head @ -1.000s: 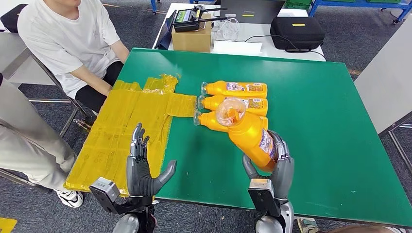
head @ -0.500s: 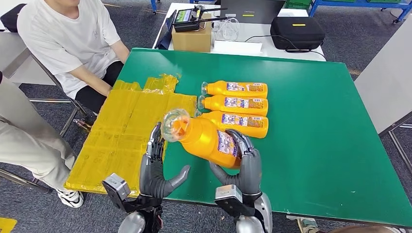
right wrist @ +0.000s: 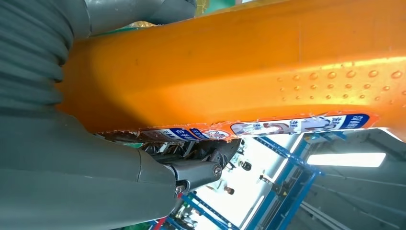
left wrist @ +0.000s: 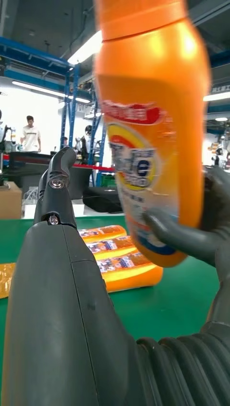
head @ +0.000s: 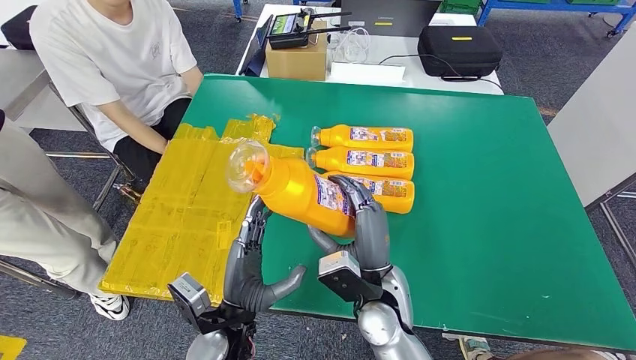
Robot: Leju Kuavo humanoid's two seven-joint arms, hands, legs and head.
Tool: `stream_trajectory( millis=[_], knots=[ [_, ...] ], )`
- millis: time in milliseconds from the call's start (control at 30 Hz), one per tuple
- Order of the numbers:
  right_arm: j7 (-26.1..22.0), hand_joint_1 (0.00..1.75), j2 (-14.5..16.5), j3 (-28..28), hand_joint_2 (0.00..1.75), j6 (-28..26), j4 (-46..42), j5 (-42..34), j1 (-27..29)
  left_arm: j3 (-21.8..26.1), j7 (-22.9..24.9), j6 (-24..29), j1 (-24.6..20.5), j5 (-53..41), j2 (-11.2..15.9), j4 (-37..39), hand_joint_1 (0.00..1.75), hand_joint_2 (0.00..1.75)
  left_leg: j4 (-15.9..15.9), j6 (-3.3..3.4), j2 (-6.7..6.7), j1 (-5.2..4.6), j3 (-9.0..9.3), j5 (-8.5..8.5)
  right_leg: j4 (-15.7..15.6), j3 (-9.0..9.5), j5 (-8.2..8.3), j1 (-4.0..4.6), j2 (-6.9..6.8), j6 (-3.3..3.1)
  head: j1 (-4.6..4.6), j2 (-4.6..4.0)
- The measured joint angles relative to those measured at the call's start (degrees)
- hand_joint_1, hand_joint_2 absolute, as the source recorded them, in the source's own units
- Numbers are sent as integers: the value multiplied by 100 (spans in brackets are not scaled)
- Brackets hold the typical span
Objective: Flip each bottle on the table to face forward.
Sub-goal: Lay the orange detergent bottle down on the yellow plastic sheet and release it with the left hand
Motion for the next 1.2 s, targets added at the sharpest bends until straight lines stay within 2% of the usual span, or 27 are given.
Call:
stream_trajectory(
  millis=[633, 1000, 1200],
  knots=[
    [-9, 175, 46, 32, 175, 4, 411, 98, -282, -58, 24, -120, -49, -16, 22, 59, 0, 175, 0, 0, 0, 0, -1, 0, 0, -2, 0, 1, 0, 0, 0, 1],
    [-431, 175, 122, 549, 175, -3, 573, -72, -112, -18, 54, 162, -184, 321, -24, 138, 0, 175, 0, 0, 0, 1, -4, 0, 0, -5, 0, 1, 0, 0, -1, 1],
    [-488, 175, 121, 727, 175, -55, 606, -79, -37, -7, 17, 368, -223, 362, -24, 127, 0, 175, 0, 0, 0, 1, -3, 0, 0, -5, 0, 1, 0, 0, -1, 0]
  ],
)
